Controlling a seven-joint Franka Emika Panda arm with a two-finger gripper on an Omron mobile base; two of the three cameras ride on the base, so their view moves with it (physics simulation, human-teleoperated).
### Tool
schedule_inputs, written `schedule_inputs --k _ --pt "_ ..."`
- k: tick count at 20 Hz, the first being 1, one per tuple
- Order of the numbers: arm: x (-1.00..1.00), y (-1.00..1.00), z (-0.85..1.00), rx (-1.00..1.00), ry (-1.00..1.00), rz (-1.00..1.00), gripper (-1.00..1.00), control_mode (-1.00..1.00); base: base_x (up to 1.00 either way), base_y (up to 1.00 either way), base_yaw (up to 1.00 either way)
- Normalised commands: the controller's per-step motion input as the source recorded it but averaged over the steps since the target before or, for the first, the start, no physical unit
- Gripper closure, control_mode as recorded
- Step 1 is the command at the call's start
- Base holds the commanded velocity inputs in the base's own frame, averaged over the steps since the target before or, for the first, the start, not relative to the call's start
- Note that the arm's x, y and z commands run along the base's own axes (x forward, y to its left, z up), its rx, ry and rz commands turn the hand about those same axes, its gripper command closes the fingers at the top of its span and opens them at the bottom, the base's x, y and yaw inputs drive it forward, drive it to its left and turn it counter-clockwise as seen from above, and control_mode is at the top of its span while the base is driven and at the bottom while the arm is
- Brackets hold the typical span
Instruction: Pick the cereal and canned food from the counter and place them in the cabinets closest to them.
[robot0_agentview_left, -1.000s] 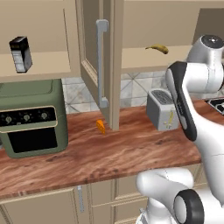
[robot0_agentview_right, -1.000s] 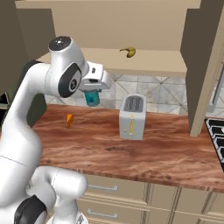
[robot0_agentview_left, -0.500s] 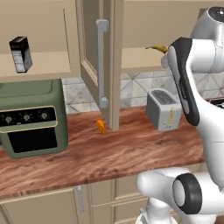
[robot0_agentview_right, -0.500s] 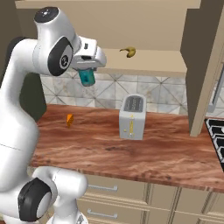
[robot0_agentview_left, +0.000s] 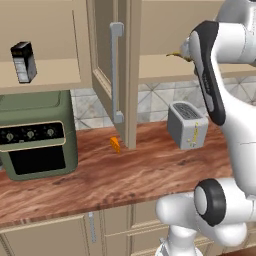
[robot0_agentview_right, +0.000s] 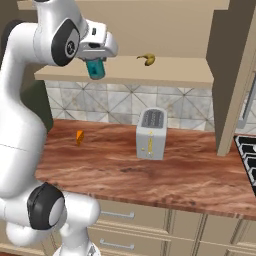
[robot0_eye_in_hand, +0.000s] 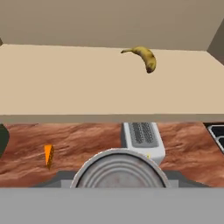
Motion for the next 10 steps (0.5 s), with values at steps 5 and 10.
schedule_inputs --k 5,10 --pt "0.49 0.19 0.03 0.03 -0.01 0.0 1.0 -1.0 0.0 0.0 0.0" --pt "0.51 0.12 -0.04 0.01 -0.04 0.0 1.0 -1.0 0.0 0.0 0.0"
